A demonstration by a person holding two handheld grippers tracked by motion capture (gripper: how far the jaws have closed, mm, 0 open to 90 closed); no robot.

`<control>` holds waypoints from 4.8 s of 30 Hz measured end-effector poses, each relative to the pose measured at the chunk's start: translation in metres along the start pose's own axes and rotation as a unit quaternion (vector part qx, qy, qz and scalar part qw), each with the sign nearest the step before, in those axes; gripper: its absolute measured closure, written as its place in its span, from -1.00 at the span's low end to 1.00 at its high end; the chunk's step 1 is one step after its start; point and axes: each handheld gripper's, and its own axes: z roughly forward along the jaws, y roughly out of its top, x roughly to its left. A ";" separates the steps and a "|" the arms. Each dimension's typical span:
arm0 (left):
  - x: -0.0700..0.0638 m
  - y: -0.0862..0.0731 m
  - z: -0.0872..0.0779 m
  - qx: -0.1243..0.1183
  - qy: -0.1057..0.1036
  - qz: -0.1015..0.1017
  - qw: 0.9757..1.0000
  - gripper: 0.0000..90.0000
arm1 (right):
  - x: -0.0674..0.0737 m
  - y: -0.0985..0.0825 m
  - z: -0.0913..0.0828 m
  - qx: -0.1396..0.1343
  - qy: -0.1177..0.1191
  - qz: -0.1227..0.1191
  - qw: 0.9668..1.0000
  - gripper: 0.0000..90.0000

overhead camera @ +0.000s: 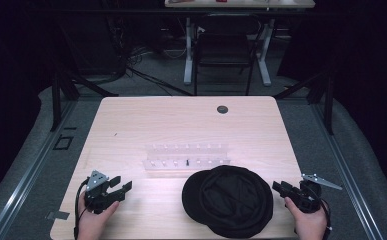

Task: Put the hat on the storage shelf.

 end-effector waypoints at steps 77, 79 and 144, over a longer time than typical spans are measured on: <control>-0.011 -0.004 -0.003 0.005 -0.010 0.010 1.000 0.04 | 0.034 0.050 0.010 0.263 0.019 -0.024 0.964 0.68; -0.011 -0.004 -0.003 0.005 -0.010 0.010 1.000 0.04 | 0.035 0.048 0.012 0.263 0.021 -0.017 0.964 0.68; -0.012 -0.004 -0.001 0.006 -0.008 0.008 1.000 0.03 | 0.067 0.093 -0.026 0.260 0.213 0.059 0.940 0.96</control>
